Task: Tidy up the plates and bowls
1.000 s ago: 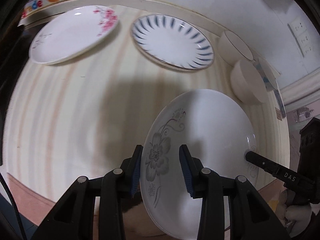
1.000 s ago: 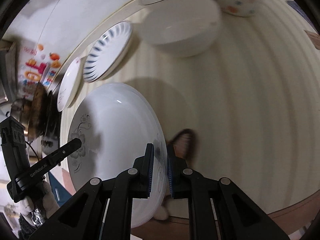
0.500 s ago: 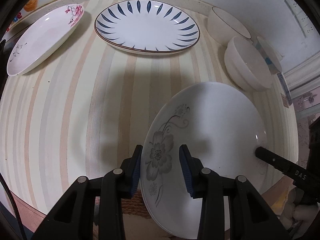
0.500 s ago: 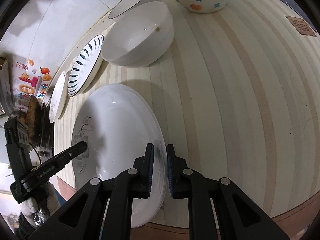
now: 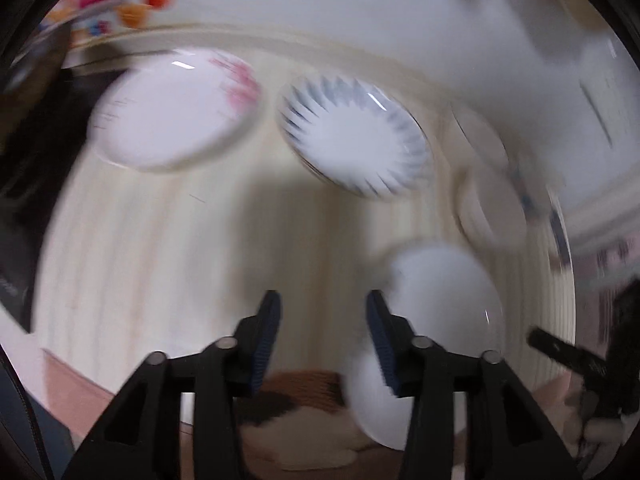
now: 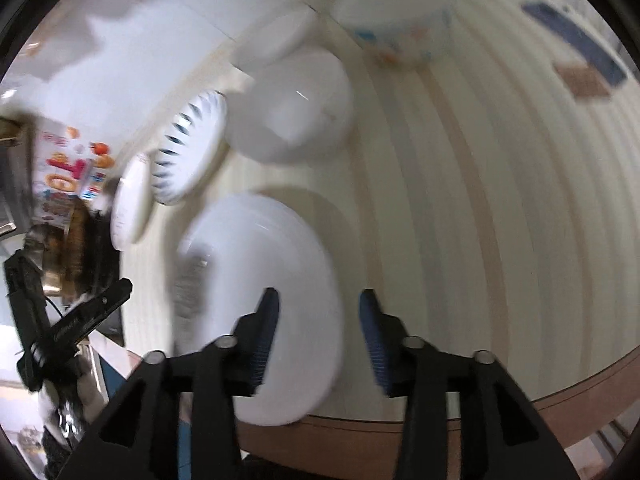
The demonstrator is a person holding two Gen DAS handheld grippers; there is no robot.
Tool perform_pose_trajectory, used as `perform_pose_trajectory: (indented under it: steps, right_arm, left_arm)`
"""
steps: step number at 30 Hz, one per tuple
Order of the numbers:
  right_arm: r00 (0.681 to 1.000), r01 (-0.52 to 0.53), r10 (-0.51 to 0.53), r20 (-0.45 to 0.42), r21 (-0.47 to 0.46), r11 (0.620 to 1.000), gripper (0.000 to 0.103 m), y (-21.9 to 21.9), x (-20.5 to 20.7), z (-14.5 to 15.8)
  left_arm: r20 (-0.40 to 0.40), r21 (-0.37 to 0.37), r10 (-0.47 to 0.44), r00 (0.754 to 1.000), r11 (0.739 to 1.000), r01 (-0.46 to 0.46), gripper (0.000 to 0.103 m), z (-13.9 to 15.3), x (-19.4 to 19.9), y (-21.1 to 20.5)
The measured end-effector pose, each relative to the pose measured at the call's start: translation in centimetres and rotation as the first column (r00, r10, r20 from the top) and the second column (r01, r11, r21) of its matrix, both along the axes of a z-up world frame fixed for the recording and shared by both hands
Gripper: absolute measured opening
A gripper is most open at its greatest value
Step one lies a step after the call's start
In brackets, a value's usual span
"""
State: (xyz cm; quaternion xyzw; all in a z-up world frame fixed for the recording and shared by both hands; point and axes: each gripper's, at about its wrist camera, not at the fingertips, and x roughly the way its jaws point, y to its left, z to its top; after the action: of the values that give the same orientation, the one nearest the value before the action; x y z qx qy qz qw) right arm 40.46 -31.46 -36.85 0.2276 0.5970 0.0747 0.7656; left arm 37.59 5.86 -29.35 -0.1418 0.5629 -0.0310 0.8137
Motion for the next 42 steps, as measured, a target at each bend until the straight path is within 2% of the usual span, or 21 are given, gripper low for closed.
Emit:
perform_pose_trajectory:
  steps: [3, 8, 10, 13, 19, 22, 25, 27, 30, 32, 38, 42]
  right_arm:
    - [0.998, -0.054, 0.053, 0.042, 0.023, 0.998, 0.048, 3.2, 2.1, 2.6]
    - [0.978, -0.197, 0.189, 0.094, 0.098, 0.975, 0.048, 13.7, 9.5, 4.1]
    - [0.966, -0.242, 0.231, 0.113, 0.097, 0.965, 0.048, 18.0, 12.9, 3.8]
    - [0.951, -0.298, 0.289, 0.105, 0.072, 0.952, 0.048, 24.1, 18.3, 2.3]
    - [0.926, -0.371, 0.368, 0.079, 0.024, 0.928, 0.048, 32.3, 27.0, -2.1]
    - [0.922, -0.378, 0.378, 0.084, -0.011, 0.926, 0.046, 34.0, 29.8, -3.8]
    - [0.933, -0.355, 0.354, 0.071, 0.014, 0.935, 0.042, 34.3, 31.8, -5.6]
    - [0.935, -0.351, 0.349, 0.06, 0.031, 0.936, 0.035, 34.6, 32.7, -6.5]
    - [0.935, -0.355, 0.35, 0.061, 0.086, 0.931, 0.023, 35.1, 34.1, -7.6]
    - [0.928, -0.371, 0.366, 0.07, 0.108, 0.922, 0.019, 35.4, 34.3, -7.7]
    - [0.922, -0.383, 0.375, 0.099, 0.086, 0.92, 0.019, 35.6, 34.1, -7.4]
    - [0.917, -0.392, 0.384, 0.106, 0.075, 0.917, 0.019, 35.1, 33.2, -6.9]
  left_arm:
    - [0.03, 0.024, 0.109, 0.994, 0.994, -0.11, 0.047, 0.9, 1.4, 4.6]
    - [0.009, 0.039, 0.201, 0.98, 0.979, -0.201, 0.047, -0.6, 4.1, 11.2]
    - [0.019, 0.082, 0.229, 0.973, 0.97, -0.23, 0.047, -1.5, 5.9, 12.7]
    - [0.012, 0.104, 0.254, 0.967, 0.962, -0.253, 0.047, -3.2, 7.6, 14.8]
    - [-0.033, 0.109, 0.285, 0.958, 0.954, -0.28, 0.047, -6.1, 10.7, 17.2]
    - [-0.031, 0.127, 0.272, 0.962, 0.956, -0.266, 0.047, -7.0, 11.5, 17.3]
    - [-0.035, 0.114, 0.259, 0.965, 0.961, -0.253, 0.047, -7.8, 12.3, 17.5]
    - [-0.03, 0.107, 0.255, 0.966, 0.962, -0.251, 0.047, -8.3, 12.8, 17.5]
    - [-0.017, 0.113, 0.258, 0.966, 0.961, -0.254, 0.043, -8.5, 13.0, 17.8]
    - [-0.006, 0.106, 0.275, 0.962, 0.956, -0.272, 0.033, -8.6, 12.9, 18.3]
    - [0.011, 0.089, 0.289, 0.957, 0.953, -0.289, 0.027, -8.6, 12.2, 18.4]
    - [0.018, 0.084, 0.284, 0.959, 0.955, -0.285, 0.027, -8.1, 11.1, 18.0]
